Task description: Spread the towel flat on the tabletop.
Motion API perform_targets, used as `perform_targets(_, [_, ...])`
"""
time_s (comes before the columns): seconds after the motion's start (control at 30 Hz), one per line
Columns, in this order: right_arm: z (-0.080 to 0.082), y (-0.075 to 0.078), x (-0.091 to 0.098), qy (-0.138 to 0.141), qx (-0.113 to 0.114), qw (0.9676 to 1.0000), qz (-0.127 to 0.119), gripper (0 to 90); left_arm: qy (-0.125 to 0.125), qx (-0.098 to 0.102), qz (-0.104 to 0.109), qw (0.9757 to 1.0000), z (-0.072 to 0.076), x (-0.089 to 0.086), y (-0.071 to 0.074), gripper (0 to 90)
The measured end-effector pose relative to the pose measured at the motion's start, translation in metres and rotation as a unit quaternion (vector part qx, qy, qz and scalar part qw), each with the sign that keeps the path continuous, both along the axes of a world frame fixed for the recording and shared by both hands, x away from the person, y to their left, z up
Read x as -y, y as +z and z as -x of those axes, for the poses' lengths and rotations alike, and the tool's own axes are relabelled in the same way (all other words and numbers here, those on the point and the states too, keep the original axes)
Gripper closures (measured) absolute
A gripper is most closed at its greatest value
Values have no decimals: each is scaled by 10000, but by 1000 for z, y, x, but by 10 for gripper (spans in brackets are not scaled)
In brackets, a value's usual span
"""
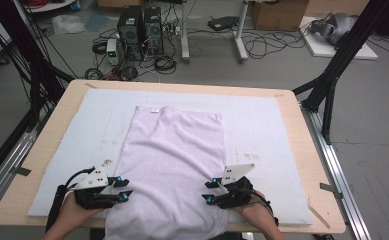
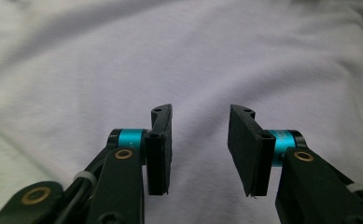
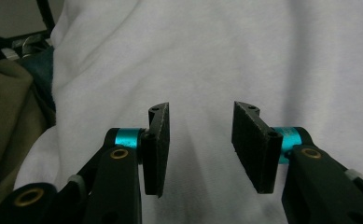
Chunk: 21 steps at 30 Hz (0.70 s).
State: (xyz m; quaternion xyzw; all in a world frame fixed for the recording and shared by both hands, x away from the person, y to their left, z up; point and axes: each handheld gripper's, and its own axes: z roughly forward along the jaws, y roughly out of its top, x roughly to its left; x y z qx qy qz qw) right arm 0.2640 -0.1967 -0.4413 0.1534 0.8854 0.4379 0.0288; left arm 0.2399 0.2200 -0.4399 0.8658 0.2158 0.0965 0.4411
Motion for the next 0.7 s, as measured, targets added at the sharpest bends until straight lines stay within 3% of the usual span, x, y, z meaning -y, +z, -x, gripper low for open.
perform_targets(0.07, [1, -4, -4, 74, -45, 9998, 163, 572, -95, -50, -307, 9995, 0, 5, -7, 614])
perform_targets(0.1, [1, -6, -7, 88, -56, 9995, 293, 578, -87, 63, -256, 9996, 1, 5, -8, 617])
perform_targets(0.17, [2, -7, -9, 87, 118, 9994, 320, 639, -89, 49, -280, 9996, 2, 6, -8, 642])
perform_targets(0.23, [1, -8, -8, 12, 31, 9997, 262, 756, -111, 60, -251, 9996, 4, 6, -8, 731])
perform_targets(0.27, [0, -8, -7, 39, -50, 9997, 237, 837, -123, 37, -263, 9996, 4, 6, -8, 835])
perform_targets(0.3, [-1, -8, -8, 75, -107, 9997, 223, 852, -93, 11, -236, 9997, 5, 7, -8, 856])
perform_targets(0.43, [3, -6, -11, 94, 4, 9994, 336, 874, -119, -48, -221, 9997, 5, 6, -7, 880])
perform_targets(0.7, [10, -4, -12, 237, -35, 9993, 280, 876, -122, -47, -273, 9995, 12, -2, -5, 881])
